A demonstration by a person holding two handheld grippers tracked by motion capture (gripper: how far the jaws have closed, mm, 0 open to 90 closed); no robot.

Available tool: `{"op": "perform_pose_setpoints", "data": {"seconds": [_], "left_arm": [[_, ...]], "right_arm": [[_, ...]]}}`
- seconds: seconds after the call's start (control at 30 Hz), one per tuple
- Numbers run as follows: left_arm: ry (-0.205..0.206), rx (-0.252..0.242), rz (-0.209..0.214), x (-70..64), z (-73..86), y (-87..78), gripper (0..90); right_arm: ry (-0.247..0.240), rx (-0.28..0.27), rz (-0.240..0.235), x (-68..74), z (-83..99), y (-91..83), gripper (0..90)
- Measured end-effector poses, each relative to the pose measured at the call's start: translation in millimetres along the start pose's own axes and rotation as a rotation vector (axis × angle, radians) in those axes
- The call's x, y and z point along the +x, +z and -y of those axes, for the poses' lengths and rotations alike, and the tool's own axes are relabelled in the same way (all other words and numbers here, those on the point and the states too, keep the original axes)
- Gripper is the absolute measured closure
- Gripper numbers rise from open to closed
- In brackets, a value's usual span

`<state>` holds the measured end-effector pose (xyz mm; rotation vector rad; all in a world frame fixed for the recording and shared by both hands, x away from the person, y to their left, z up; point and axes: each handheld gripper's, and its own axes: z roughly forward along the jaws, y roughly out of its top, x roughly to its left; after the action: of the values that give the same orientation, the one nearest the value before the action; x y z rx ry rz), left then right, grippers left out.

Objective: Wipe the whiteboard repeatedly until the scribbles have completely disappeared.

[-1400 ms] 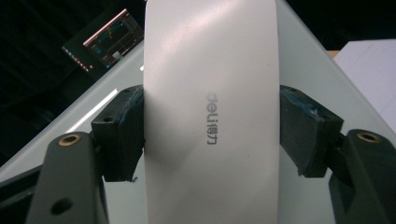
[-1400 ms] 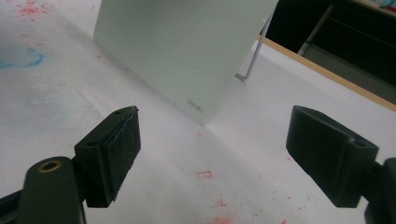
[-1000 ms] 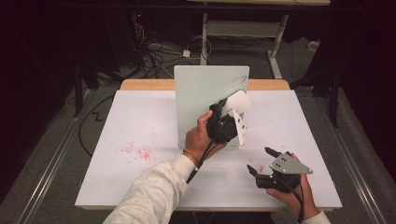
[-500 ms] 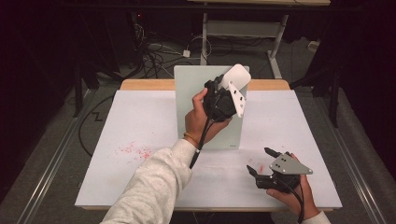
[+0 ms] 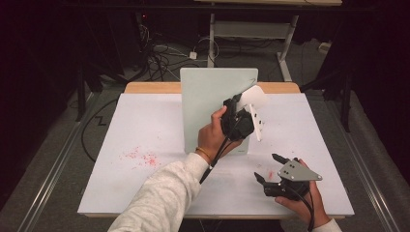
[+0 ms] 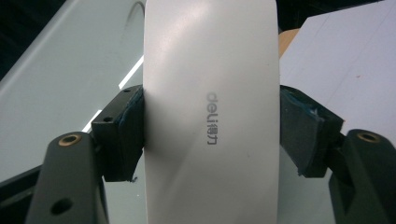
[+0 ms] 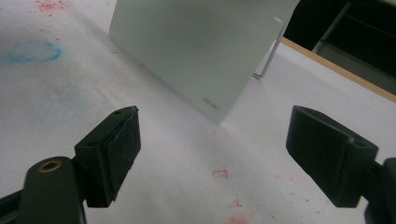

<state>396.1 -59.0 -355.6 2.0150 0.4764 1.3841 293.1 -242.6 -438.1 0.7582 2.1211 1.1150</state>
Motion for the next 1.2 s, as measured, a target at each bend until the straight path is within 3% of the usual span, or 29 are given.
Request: {"op": "perform_pose_setpoints", "data": {"seconds": [0.17,0.27,0.43,0.53,0.6,0.83,0.93,1.03,1.2], "left_arm": [[-0.059,-0.009,-0.014,21.5,-4.9,-1.2,29.1],[-0.064,-0.018,-0.026,30.1,-10.0,-1.0,29.1],[-0.109,-0.018,-0.031,39.5,-9.9,-1.6,29.1],[-0.07,-0.015,-0.041,35.0,-9.0,-1.1,29.1],[-0.061,-0.003,-0.026,26.4,-6.6,-1.2,29.1],[0.029,0.026,-0.003,-6.5,5.3,-1.2,29.1],[0.042,0.03,0.008,-11.6,9.2,-1.9,29.1],[0.025,0.036,0.036,-2.5,4.9,-2.6,29.1],[-0.043,0.026,0.029,25.3,-12.7,-2.0,29.1]], "right_arm": [[0.001,0.001,0.0,-0.1,0.1,0.2,18.6],[-0.005,0.004,-0.003,0.9,-0.1,0.8,18.6],[-0.004,0.002,-0.001,0.8,0.0,0.5,18.6],[-0.004,0.007,-0.002,0.5,0.4,1.3,18.7],[-0.007,0.008,-0.006,1.2,0.3,1.8,18.6],[-0.009,0.007,0.002,1.9,-0.3,1.1,18.6],[-0.008,0.006,0.002,1.6,-0.5,1.0,18.6],[-0.006,0.009,0.001,2.2,-0.4,1.5,18.6],[-0.009,0.007,-0.002,2.8,-1.1,1.2,18.5]]}}
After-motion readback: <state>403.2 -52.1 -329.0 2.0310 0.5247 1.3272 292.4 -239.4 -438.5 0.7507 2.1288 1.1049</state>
